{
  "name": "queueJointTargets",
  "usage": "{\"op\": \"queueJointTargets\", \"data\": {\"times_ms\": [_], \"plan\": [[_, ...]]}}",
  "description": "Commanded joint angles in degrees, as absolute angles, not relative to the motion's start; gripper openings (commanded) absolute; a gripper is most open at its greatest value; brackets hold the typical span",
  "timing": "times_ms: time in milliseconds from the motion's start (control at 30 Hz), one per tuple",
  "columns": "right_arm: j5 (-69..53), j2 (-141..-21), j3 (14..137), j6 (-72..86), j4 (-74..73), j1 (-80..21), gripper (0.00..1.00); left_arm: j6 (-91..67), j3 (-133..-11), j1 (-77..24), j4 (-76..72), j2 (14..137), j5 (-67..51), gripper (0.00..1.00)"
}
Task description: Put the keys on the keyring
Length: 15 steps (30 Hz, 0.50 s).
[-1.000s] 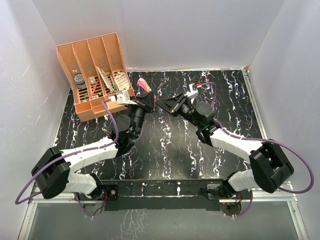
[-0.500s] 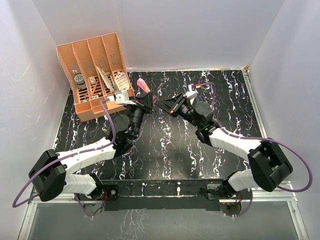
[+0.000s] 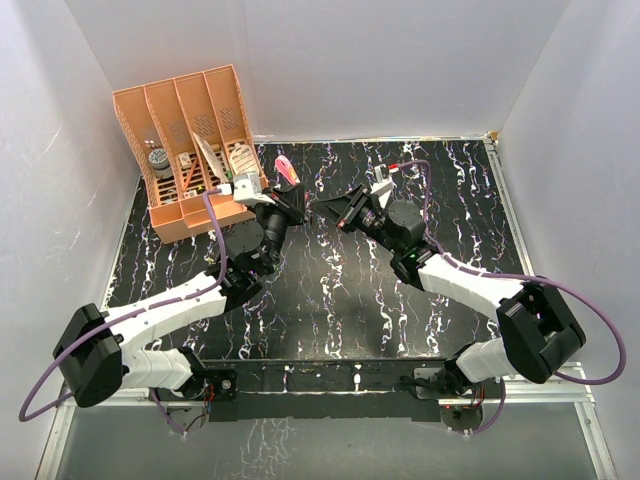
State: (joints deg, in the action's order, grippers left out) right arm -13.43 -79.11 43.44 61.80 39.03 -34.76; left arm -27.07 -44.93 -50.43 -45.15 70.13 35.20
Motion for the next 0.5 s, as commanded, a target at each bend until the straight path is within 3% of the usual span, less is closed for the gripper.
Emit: {"op": "queueJointTargets", "data": {"times_ms": [0, 133, 467], "plan": [[-11.7, -78.0, 45.8, 57.8, 35.5, -34.5, 0.13, -26.1, -49.3, -50.6, -44.0, 67.3, 36.0, 0.00], [-9.7, -75.8, 45.9, 56.2, 32.6, -34.2, 0.30, -24.5, -50.7, -50.7, -41.6, 67.3, 36.1, 0.00], [-5.7, -69.8, 46.8, 50.4, 25.9, -33.2, 0.34, -23.6, -51.7, -50.6, -40.4, 67.2, 34.4, 0.00]]}}
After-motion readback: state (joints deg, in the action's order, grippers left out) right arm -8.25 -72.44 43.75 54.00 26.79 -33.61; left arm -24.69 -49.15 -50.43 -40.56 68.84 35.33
